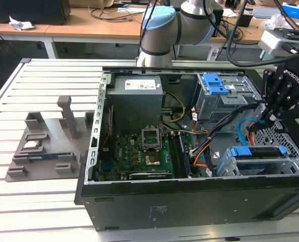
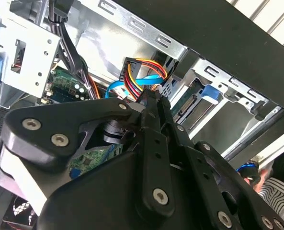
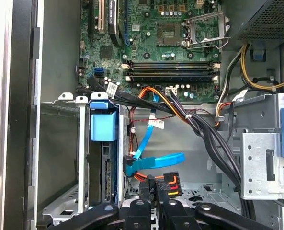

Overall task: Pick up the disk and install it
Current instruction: 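Insert the first disk wire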

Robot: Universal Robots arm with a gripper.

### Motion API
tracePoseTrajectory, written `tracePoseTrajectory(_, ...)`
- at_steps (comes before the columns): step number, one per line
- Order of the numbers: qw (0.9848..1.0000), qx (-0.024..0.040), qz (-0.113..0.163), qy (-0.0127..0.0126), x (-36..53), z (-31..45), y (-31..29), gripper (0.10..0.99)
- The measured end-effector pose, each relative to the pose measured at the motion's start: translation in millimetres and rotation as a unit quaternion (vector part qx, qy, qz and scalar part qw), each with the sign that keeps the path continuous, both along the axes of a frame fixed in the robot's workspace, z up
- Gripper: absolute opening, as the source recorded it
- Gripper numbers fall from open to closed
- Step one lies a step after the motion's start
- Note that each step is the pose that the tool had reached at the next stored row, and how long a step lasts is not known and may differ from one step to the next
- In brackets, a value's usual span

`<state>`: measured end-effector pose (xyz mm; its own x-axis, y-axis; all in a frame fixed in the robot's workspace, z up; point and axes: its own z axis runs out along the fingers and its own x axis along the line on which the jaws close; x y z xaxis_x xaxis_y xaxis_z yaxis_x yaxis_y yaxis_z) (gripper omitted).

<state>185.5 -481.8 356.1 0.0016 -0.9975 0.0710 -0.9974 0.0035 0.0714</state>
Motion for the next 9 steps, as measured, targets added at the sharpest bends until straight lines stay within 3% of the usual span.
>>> tracePoseTrajectory(3, 1.0, 0.0, 0.0, 0.0, 0.0, 0.0, -4.6, 0.169)
tracePoseTrajectory(9, 1.0, -0.0002, 0.0, 0.0, 0.0, -0.3, -24.8, 0.169)
